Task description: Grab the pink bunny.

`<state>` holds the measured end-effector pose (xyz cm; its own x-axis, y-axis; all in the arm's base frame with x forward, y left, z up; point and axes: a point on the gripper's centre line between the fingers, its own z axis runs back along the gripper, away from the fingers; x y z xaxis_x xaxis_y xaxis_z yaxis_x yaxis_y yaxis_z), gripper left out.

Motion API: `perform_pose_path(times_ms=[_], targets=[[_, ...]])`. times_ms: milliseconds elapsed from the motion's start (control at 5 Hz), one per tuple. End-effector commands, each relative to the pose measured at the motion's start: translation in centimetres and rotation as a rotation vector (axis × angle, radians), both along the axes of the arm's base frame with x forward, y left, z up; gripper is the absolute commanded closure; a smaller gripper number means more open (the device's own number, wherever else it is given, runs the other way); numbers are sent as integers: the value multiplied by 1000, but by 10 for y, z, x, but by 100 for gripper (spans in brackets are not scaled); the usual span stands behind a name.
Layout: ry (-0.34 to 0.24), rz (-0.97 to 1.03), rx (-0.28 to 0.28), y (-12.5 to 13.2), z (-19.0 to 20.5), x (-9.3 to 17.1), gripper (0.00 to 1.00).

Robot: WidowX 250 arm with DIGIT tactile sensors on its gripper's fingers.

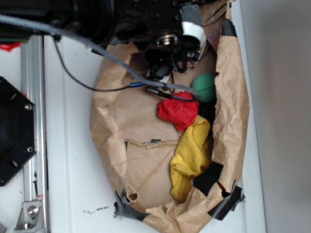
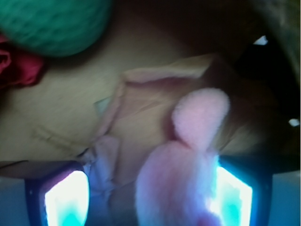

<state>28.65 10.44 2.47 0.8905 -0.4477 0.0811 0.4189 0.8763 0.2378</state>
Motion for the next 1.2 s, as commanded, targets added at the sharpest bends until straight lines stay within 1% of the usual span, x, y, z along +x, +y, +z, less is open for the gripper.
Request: perform_pose_path(times_ms=[0,200,400,600,800,1000], targets=[[-40,-9,-65,2,32,-4,0],[-72,-26,-136,-5,77,-28,0],[-56,-7,-87,2,69,-22,0],[-4,-4,-21,8,42,-26,0],[33,-7,-13,12,21,-26,0],[54,0,-17,20,12,-27,0]])
